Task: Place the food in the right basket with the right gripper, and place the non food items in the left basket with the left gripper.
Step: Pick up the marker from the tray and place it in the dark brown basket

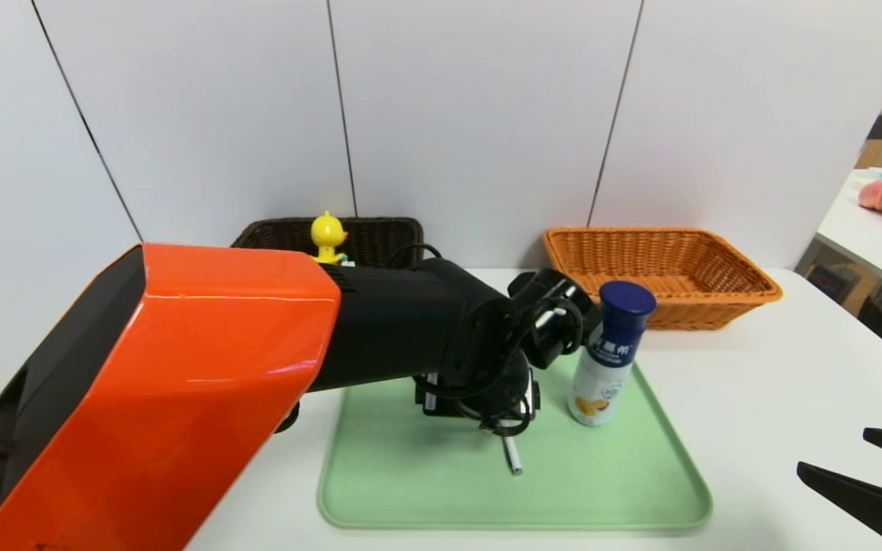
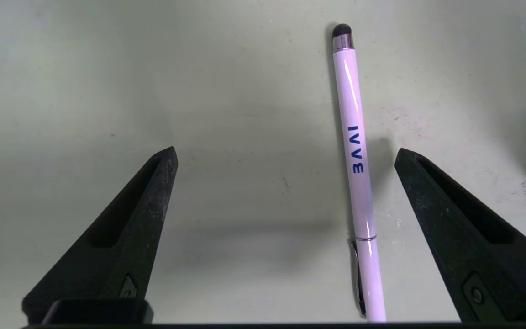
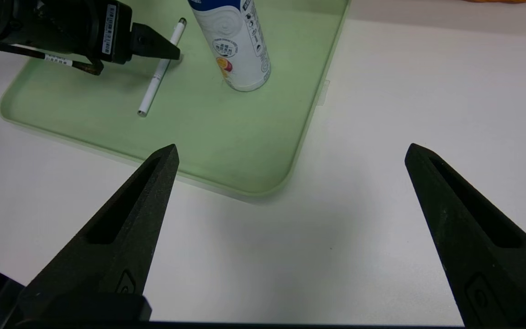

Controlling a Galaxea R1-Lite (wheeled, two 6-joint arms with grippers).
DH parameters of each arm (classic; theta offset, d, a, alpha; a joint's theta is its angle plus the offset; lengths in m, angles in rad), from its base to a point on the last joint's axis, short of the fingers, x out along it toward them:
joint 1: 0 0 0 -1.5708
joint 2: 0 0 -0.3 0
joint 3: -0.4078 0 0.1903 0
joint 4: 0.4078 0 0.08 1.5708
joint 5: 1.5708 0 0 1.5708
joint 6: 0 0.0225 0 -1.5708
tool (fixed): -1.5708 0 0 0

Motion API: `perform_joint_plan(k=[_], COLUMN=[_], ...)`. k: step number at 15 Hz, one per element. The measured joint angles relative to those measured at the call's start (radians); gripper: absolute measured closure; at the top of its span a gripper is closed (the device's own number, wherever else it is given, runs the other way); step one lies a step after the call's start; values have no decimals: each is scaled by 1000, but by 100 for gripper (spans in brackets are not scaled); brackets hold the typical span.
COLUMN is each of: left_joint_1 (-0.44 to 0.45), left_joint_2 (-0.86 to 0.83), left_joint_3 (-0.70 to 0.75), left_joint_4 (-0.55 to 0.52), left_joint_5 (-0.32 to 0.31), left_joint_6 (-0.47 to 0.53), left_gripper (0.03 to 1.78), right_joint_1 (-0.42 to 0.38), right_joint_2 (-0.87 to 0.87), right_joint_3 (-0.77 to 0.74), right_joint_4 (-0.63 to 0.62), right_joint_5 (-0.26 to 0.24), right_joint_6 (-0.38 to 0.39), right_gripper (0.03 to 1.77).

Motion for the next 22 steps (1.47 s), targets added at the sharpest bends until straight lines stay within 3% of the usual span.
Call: perform_joint_plan(k=[11, 22], left_joint_1=[5, 5], left_joint_2=[-8, -2], left_joint_3=[5, 4], left_joint_4=[13, 16], left_joint_5=[-71, -62], left_joint_6=[-25, -13], left_gripper=[12, 12], right_joint_1=[0, 0], right_joint_2=[-10, -13], right_joint_3=[2, 2], right_joint_4=[0, 0], right_joint_5=[0, 0], right_joint_6=[0, 0], right_gripper=[9, 9])
